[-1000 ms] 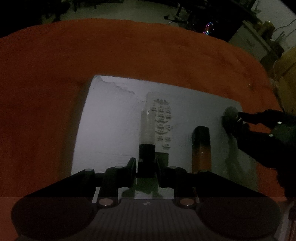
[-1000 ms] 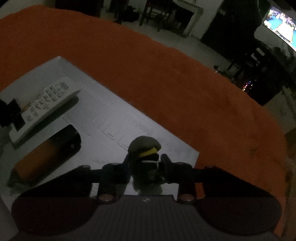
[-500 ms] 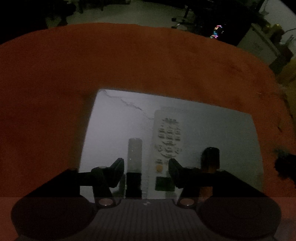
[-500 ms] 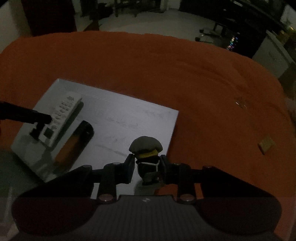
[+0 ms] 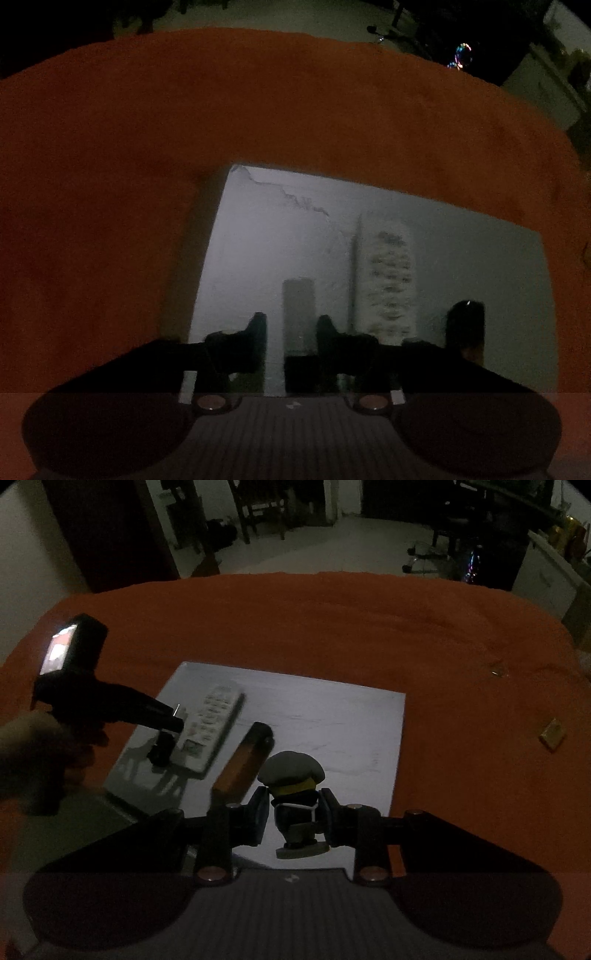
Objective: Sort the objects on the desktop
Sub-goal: 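Lift the vial with the left tool while the right tool lifts the figurine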
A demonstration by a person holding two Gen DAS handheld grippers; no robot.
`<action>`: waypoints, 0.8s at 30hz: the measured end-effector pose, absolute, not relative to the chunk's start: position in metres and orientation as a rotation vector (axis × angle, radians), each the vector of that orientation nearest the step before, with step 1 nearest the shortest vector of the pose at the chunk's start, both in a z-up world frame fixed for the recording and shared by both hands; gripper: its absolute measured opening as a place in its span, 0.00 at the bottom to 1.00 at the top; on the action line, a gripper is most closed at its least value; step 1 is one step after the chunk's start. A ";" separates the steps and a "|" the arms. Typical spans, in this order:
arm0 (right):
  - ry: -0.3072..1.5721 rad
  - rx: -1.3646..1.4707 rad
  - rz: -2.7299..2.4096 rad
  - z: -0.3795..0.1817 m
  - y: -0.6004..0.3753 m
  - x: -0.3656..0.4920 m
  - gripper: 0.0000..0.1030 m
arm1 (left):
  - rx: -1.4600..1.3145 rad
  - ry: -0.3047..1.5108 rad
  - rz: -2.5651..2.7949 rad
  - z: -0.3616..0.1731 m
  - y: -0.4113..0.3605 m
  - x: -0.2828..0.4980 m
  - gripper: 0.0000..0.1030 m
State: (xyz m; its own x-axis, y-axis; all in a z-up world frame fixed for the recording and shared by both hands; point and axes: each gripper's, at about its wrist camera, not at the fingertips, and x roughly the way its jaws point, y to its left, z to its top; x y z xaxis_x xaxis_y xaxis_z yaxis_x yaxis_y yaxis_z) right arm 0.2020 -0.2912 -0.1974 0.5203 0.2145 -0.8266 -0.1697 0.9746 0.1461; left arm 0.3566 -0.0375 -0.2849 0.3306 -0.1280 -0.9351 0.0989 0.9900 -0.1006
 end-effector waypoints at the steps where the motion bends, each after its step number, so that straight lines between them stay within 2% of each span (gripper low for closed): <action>1: 0.997 0.053 0.234 -0.196 -0.291 0.199 0.31 | -0.024 1.224 -0.161 -0.285 -0.038 0.356 0.16; 13: 0.949 0.142 0.184 -0.182 -0.308 0.177 0.31 | -0.051 1.182 -0.220 -0.258 -0.032 0.341 0.15; 24: 0.906 0.190 0.137 -0.147 -0.301 0.171 0.31 | -0.011 1.090 -0.290 -0.174 -0.023 0.296 0.15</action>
